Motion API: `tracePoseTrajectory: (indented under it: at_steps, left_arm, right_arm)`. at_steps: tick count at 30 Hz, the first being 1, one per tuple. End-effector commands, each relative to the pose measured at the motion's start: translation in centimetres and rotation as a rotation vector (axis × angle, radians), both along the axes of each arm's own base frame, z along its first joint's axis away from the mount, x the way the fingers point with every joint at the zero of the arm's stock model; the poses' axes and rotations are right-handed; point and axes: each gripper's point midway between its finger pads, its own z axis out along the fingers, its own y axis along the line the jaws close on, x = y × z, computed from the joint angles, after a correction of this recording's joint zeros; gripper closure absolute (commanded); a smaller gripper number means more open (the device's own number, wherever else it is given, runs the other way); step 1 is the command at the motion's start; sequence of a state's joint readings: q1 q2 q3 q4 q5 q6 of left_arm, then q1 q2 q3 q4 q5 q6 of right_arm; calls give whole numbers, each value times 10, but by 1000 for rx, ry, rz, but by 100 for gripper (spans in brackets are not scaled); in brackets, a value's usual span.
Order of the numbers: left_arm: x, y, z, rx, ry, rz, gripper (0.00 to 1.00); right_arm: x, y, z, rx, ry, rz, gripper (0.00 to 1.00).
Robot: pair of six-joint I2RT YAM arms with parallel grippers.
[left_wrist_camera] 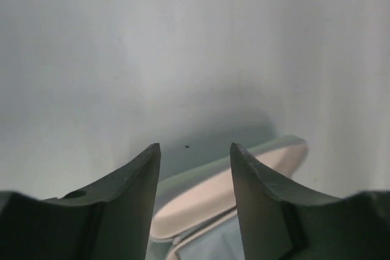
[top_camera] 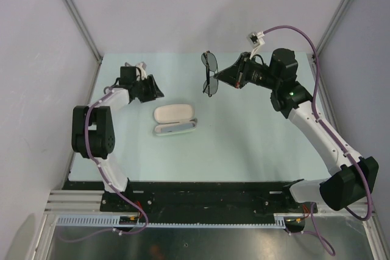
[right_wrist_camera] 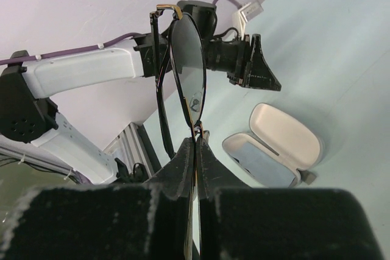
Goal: Organize the sunglasses
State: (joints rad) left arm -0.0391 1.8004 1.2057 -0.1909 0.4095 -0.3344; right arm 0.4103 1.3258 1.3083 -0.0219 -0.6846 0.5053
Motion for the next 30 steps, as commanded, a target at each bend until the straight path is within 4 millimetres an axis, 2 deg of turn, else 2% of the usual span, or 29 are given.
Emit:
tracePoseTrajectory:
  at_steps: [1,5,9,21,29,30]
  left_arm:
    - [10,17,-12,65,52,128,48]
    - [8,23,-32,98,98,152,50]
    - [2,17,-38,98,119,109,56]
    - [-36,20,-54,172,205,133,61]
    - [-65,-1,-52,146,245,84,64]
    - [-71,-4,-54,140,257,76,64]
  right_arm:
    - [8,-3,3,0,-38,-21,100]
    - [11,-2,-2,-4,-22,-16,100]
    - [14,-1,-7,-8,-8,-18,100]
    - [18,2,-15,-11,21,-13,100]
    - [21,3,-24,-16,49,-14,100]
    - [19,3,-32,-34,80,-15,100]
